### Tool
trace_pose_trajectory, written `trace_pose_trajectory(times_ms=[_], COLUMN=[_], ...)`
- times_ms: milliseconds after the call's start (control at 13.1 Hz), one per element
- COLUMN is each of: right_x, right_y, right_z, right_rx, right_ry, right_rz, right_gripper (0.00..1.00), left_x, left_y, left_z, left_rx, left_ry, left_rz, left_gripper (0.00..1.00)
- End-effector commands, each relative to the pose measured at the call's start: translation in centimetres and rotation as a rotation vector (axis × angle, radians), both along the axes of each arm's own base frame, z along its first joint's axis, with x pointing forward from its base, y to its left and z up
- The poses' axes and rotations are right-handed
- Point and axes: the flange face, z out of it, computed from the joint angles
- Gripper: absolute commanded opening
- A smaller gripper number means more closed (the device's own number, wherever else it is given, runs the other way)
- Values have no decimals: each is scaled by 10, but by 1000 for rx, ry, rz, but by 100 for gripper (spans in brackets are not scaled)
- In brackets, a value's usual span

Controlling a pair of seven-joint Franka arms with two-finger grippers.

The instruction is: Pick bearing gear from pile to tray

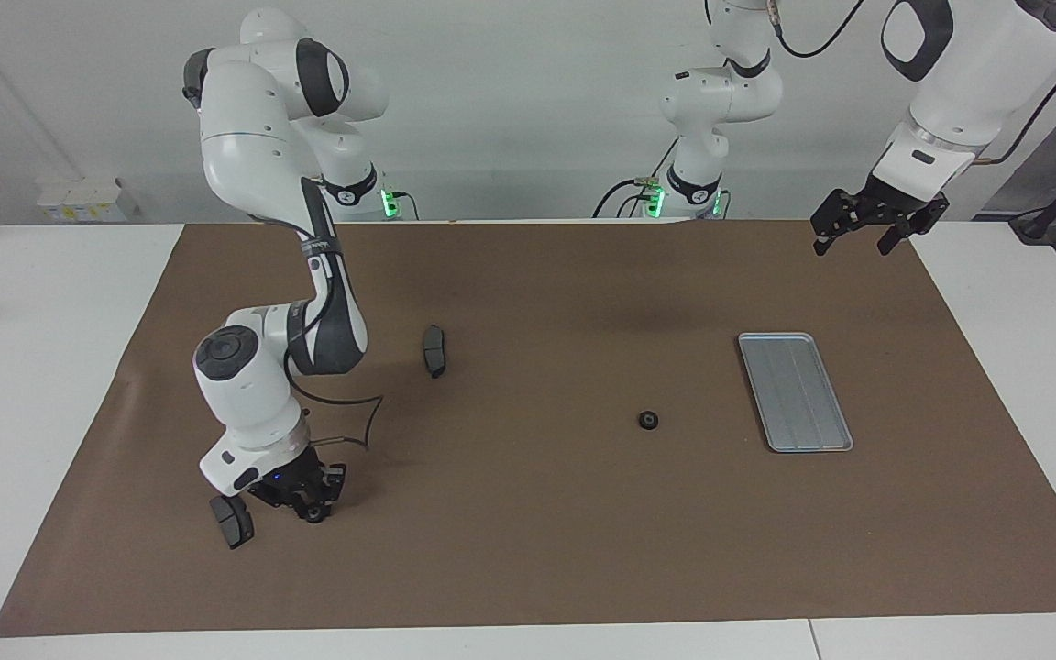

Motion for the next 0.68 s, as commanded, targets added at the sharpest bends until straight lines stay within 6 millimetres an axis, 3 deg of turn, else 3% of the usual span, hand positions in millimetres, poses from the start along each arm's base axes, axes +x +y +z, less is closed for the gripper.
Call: trace_pose_trajectory(times_ms=[0, 152, 304, 608], right_x=[-8, -16, -38, -88], right_y=[72, 136, 210, 309], right_z=[24, 48, 54, 57], right_rx=[26, 80, 161, 223], right_ry=[-41, -100, -178, -178], right_rz=[25, 32, 13, 58], right_gripper=[6, 6, 6, 6], left_x=[-7, -7, -7, -7], left_y=[3, 3, 2, 3], left_z=[1, 1, 1, 1], left_rx=[18, 18, 18, 18], left_ry=[7, 7, 7, 7], left_rz=[5, 5, 4, 5], left_gripper=[100, 100, 100, 100])
